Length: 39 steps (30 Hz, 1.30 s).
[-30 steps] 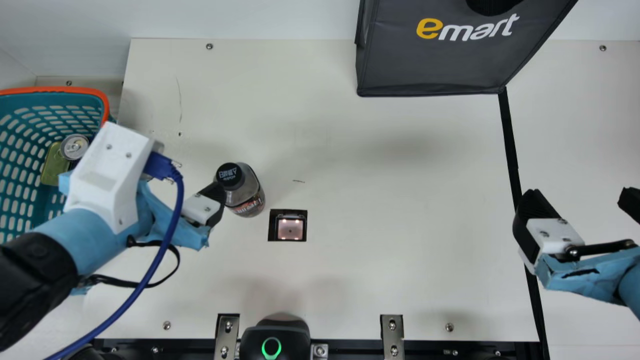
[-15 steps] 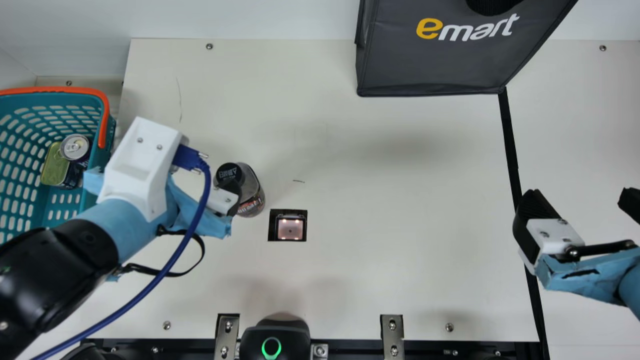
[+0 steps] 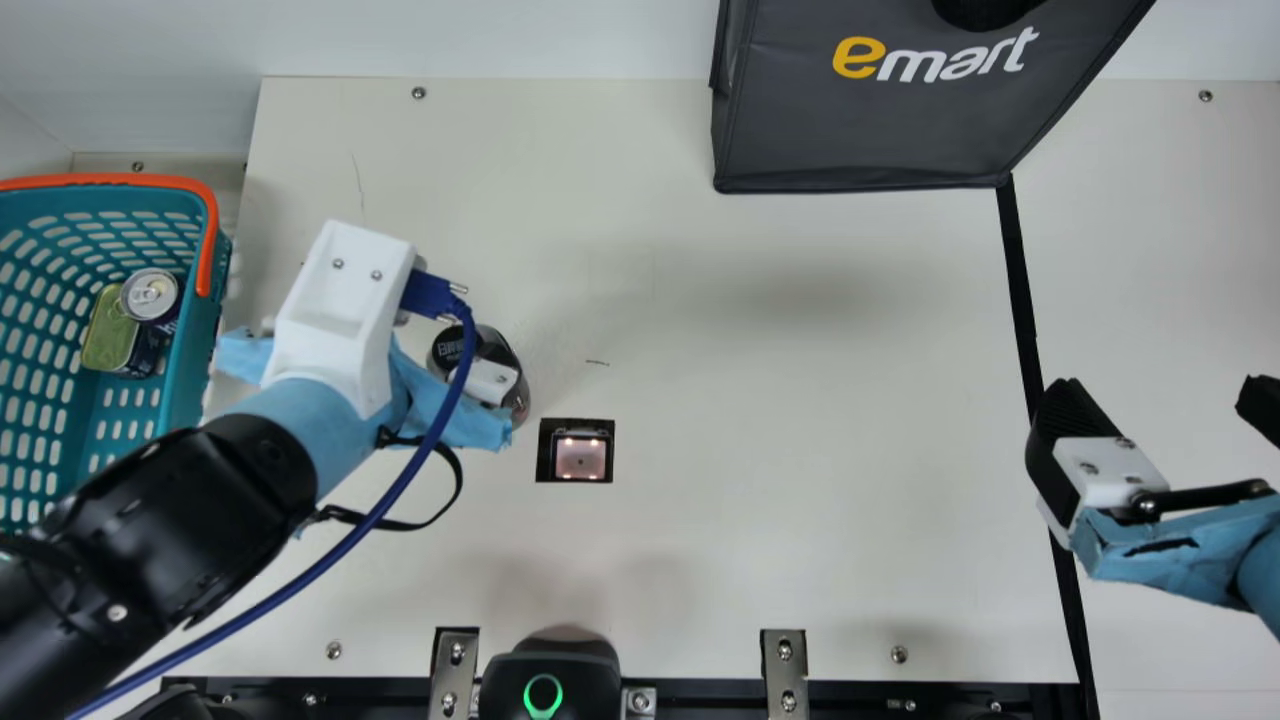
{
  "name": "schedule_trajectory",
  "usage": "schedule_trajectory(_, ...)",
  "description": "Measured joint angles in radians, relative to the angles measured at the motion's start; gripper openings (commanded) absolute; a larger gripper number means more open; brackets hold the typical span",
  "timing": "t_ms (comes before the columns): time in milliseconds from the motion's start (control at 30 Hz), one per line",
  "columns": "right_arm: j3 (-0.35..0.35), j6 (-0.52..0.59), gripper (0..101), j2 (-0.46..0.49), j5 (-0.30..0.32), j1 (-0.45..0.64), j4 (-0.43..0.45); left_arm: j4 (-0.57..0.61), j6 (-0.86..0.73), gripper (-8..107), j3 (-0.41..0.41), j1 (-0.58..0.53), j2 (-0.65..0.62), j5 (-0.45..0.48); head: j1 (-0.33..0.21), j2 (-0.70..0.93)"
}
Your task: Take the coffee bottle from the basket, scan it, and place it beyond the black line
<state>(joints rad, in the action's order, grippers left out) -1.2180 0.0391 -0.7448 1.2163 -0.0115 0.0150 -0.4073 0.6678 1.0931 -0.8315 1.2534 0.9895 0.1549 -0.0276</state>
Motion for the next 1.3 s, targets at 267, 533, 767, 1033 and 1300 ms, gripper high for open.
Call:
schedule_trajectory(267, 0.0, 0.0, 91, 0.0, 0.001, 0.0, 0.0, -0.027, 0.103, 90, 0.027, -0.023, 0.044, 0.019, 0.0, -0.002)
schedule_trajectory(533, 0.0, 0.0, 91, 0.0, 0.001, 0.0, 0.0, -0.048, 0.174, 90, 0.025, -0.051, 0.069, 0.031, 0.0, -0.002)
schedule_trajectory(767, 0.0, 0.0, 91, 0.0, 0.001, 0.0, 0.0, -0.066, 0.222, 90, -0.003, -0.065, 0.078, 0.021, 0.0, -0.002)
schedule_trajectory(1033, 0.0, 0.0, 91, 0.0, 0.001, 0.0, 0.0, -0.076, 0.248, 90, -0.05, -0.058, 0.085, -0.014, 0.0, -0.002)
schedule_trajectory(1300, 0.0, 0.0, 91, 0.0, 0.001, 0.0, 0.0, -0.087, 0.256, 57, -0.089, -0.039, 0.087, -0.057, 0.0, -0.002)
